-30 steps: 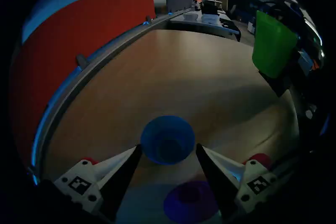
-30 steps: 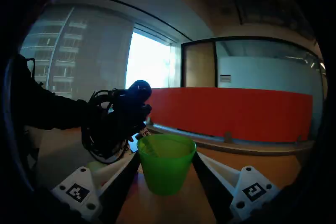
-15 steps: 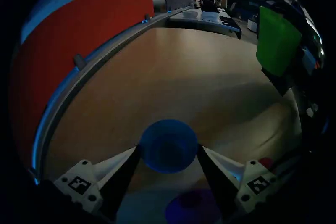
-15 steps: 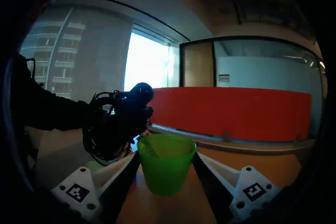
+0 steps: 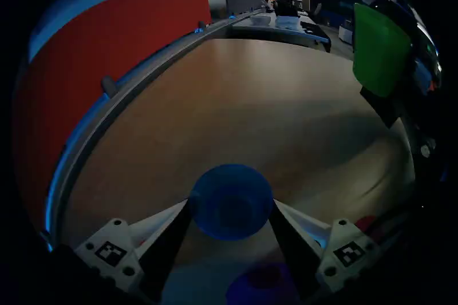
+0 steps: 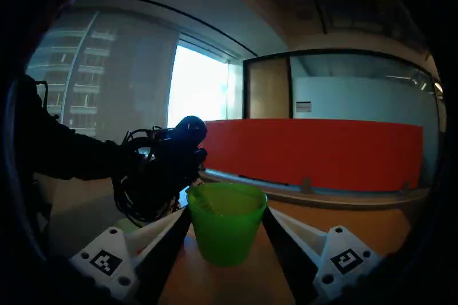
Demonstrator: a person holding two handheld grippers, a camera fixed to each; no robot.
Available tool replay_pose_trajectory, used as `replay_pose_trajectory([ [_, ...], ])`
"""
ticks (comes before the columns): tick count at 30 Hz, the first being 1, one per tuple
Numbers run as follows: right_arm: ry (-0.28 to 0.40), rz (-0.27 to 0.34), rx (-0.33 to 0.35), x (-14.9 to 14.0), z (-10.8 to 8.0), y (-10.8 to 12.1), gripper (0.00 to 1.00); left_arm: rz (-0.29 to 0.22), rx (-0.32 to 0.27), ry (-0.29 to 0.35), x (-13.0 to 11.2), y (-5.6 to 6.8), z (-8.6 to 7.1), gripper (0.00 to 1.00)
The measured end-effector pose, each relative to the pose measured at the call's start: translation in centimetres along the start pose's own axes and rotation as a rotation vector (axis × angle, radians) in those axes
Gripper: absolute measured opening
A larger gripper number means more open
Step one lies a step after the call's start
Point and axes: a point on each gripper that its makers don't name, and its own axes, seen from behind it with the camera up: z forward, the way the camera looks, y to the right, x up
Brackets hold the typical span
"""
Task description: Pour water
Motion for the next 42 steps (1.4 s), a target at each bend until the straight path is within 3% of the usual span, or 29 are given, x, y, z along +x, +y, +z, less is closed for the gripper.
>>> replay_pose_trajectory([
  [11, 0.002, -0.001, -0.001, 0.3, 0.0, -0.2, 0.91, -0.008, 0.014, 0.007, -0.1, -0.3, -0.3, 0.88],
  [17, 0.006, 0.001, -0.001, 0.7, 0.0, -0.3, 0.91, -0.028, 0.034, 0.059, 0.8, -0.7, -1.5, 0.88],
  [27, 0.008, -0.009, 0.004, 1.5, 0.0, -1.6, 0.91, -0.054, 0.089, 0.202, 3.5, -0.7, -5.6, 0.88],
  [42, 0.003, -0.038, 0.028, 3.3, 0.2, -4.5, 0.91, -0.099, 0.185, 0.401, 6.2, 0.3, -13.3, 0.87],
])
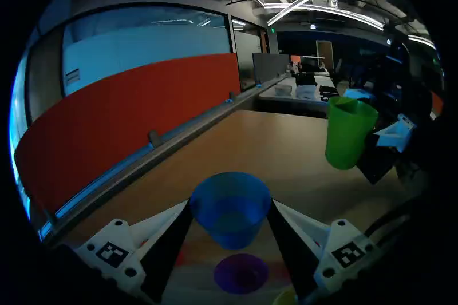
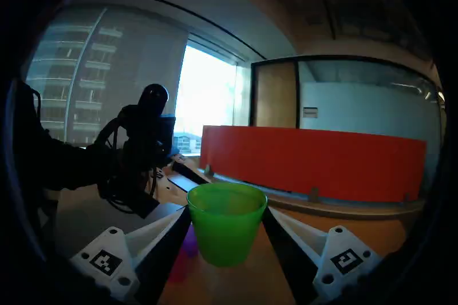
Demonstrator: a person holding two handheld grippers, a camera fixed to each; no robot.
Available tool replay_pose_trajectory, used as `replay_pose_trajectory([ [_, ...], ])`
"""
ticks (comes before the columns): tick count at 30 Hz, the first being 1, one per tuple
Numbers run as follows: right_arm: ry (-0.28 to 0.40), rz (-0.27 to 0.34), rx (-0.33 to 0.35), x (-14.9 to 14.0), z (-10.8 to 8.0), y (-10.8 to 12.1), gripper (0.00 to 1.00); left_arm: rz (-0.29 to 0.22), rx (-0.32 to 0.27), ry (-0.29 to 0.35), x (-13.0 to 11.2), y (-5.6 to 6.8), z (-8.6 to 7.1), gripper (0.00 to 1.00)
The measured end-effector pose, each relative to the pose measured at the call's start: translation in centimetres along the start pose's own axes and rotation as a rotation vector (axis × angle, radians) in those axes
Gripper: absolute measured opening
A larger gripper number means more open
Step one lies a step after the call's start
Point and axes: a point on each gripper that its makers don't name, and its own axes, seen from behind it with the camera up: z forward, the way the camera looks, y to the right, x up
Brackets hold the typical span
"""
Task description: Pour water
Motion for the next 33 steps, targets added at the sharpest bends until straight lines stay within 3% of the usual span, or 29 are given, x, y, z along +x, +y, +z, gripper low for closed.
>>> replay_pose_trajectory([
  [11, -0.008, -0.006, 0.027, 0.7, 0.7, -1.8, 0.91, -0.061, 0.07, 0.166, 3.1, -0.3, -6.2, 0.87],
  [20, -0.028, -0.018, 0.057, 0.8, 1.5, -3.7, 0.91, -0.089, 0.122, 0.283, 4.6, 0.8, -10.5, 0.87],
  [33, -0.062, -0.008, 0.119, 0.8, 2.3, -7.1, 0.91, -0.135, 0.169, 0.359, 4.3, 2.1, -15.7, 0.87],
])
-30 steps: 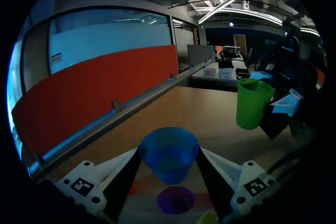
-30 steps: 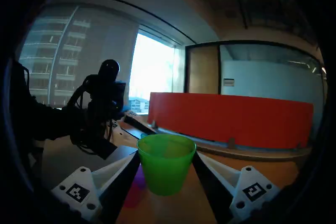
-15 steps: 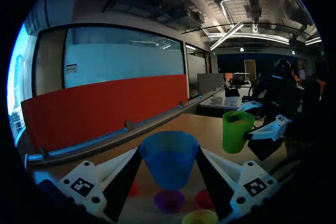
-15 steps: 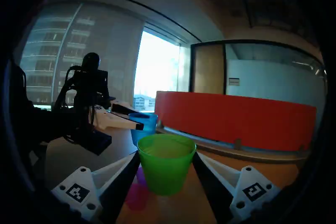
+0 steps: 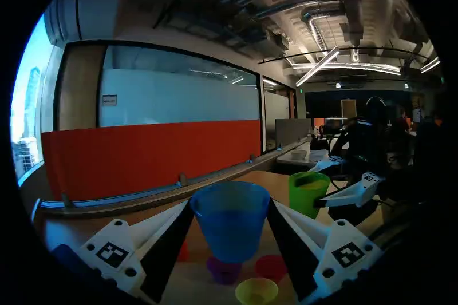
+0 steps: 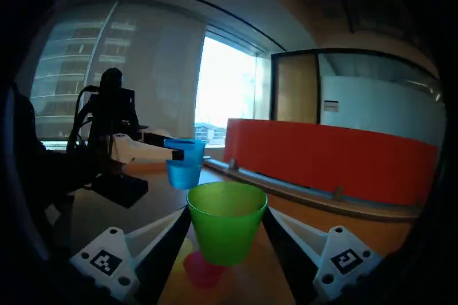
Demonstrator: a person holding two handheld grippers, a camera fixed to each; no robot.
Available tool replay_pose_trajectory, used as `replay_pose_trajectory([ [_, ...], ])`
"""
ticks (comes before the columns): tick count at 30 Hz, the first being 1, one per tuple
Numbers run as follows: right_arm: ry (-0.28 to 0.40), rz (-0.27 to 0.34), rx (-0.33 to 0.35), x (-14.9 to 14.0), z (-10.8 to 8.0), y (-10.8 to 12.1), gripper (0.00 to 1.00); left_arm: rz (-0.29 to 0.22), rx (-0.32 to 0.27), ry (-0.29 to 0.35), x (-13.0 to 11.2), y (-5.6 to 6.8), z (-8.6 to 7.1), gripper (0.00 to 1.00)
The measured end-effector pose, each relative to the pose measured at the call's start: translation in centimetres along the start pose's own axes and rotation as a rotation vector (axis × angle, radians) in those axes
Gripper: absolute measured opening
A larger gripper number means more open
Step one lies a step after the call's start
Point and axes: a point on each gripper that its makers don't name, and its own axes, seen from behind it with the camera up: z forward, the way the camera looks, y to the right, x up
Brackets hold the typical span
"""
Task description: Pour water
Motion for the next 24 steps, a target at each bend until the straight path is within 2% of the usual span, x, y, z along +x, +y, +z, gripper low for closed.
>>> replay_pose_trajectory([
  [8, -0.015, -0.007, 0.033, -0.2, 0.8, -1.7, 0.91, 0.004, 0.019, -0.001, -0.3, -0.2, -2.1, 0.87],
  [24, -0.024, 0.0, 0.09, -0.3, 1.9, -4.5, 0.91, 0.098, 0.029, -0.027, -0.9, 0.1, -4.7, 0.87],
])
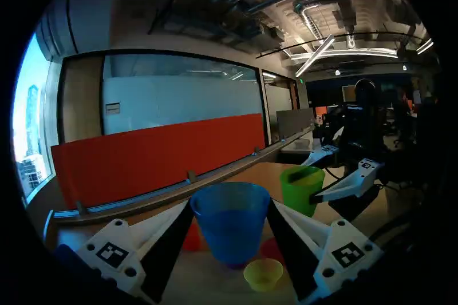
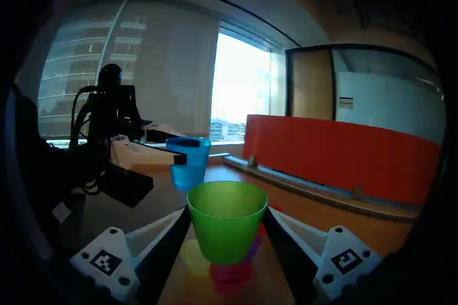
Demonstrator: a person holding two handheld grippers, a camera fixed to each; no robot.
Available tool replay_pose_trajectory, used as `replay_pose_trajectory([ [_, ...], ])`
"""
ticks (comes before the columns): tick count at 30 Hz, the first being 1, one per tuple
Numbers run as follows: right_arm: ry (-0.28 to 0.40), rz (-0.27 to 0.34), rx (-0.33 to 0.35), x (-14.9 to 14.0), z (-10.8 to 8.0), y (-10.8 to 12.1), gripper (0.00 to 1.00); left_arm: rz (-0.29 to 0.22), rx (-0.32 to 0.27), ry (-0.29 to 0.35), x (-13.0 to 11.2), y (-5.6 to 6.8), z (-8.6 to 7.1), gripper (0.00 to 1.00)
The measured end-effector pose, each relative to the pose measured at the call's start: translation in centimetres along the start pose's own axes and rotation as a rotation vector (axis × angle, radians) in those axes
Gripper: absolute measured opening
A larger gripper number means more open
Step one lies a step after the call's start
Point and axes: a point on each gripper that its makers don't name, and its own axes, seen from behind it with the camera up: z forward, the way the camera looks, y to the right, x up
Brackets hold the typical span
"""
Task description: Pour water
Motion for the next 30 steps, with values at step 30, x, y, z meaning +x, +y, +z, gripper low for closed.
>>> replay_pose_trajectory([
  [30, -0.044, 0.02, 0.134, -2.0, 1.7, -5.4, 0.91, 0.201, 0.015, -0.017, -0.1, 0.7, -1.1, 0.88],
])
